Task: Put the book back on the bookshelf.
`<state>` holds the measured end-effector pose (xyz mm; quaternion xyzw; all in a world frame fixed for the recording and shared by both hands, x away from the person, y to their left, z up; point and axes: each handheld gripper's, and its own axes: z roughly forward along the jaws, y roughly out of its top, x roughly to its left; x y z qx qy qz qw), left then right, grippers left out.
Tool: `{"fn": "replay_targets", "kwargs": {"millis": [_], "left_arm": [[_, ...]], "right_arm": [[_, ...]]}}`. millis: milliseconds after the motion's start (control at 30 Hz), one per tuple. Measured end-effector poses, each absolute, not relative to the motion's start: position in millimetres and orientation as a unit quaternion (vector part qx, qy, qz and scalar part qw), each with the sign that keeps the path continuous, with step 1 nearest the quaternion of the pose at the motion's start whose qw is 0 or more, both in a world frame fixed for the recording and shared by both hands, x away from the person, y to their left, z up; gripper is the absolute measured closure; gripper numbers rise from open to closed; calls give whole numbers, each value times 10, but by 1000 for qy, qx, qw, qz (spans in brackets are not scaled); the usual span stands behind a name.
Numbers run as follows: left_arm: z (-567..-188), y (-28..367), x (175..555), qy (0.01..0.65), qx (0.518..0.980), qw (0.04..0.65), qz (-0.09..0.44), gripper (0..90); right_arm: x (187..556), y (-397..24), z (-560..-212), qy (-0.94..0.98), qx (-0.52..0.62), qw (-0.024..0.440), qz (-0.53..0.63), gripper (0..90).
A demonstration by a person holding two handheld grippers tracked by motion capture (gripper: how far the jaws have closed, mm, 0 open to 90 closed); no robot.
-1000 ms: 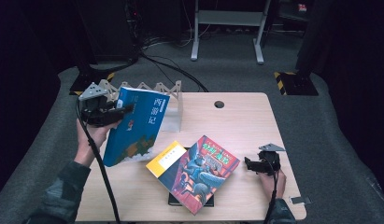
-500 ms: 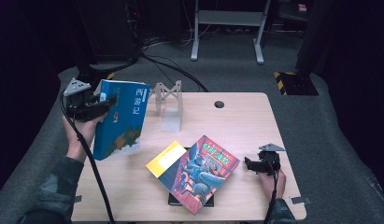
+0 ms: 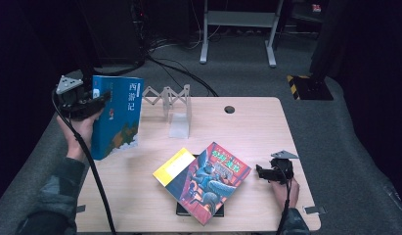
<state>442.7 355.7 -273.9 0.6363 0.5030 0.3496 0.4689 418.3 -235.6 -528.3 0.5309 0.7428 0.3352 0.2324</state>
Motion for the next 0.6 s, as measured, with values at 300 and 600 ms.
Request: {"fn": "replay_targets", "kwargs": {"millis": [300,600], "left_arm": [[-2744,3613,4552,516,615,474,361,617],[-2700,3770,4569,529,592,476,378,617]], "right_arm": [[4183,-2355,-5283,743,531,233,335,140],[4185,-2348,-5284,740,534,232,336,140]]}}
